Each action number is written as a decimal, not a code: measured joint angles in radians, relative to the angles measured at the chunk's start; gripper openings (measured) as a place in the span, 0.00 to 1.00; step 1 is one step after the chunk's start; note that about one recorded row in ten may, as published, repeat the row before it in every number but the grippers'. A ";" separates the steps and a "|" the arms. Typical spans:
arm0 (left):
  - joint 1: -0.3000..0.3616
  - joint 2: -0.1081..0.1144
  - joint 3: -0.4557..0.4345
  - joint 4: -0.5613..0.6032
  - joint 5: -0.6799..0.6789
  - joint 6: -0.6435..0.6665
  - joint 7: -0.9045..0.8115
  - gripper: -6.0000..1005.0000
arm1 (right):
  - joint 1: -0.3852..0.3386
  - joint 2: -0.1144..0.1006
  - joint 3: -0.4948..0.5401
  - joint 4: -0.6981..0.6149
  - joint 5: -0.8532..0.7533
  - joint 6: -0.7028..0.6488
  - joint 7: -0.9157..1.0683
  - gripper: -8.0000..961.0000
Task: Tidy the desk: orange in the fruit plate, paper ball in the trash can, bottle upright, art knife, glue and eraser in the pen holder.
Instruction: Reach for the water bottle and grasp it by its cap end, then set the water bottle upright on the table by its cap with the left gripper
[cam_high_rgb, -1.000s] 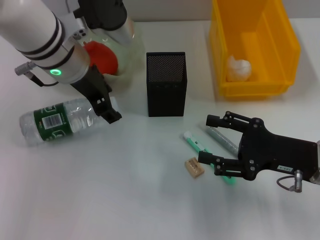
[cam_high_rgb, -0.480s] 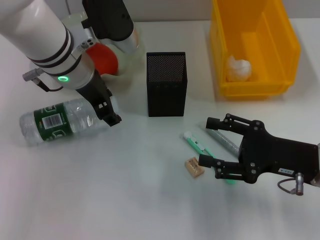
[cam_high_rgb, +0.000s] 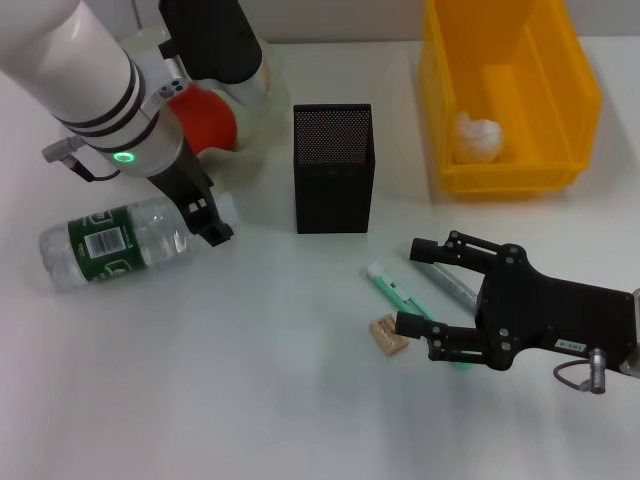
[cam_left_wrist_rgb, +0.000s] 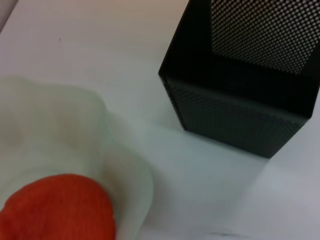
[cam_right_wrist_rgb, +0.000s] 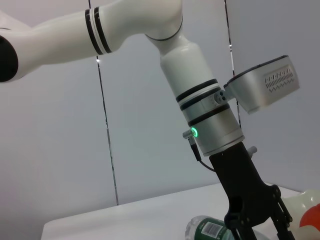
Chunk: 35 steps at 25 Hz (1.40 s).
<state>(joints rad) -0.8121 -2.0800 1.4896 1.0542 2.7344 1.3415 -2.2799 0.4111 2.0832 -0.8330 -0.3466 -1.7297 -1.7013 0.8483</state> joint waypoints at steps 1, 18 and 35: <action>-0.001 0.000 0.000 -0.002 0.009 -0.001 -0.003 0.69 | 0.000 0.000 0.000 0.000 0.000 0.000 0.000 0.84; -0.026 0.000 0.023 -0.067 0.014 -0.026 -0.007 0.68 | -0.015 0.000 0.000 0.012 -0.002 0.008 0.000 0.84; -0.019 0.000 0.029 -0.015 0.003 -0.020 -0.024 0.45 | -0.017 0.000 0.000 0.012 0.004 0.002 0.000 0.84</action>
<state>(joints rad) -0.8309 -2.0800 1.5182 1.0390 2.7379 1.3211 -2.3036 0.3942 2.0832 -0.8327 -0.3344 -1.7260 -1.6997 0.8484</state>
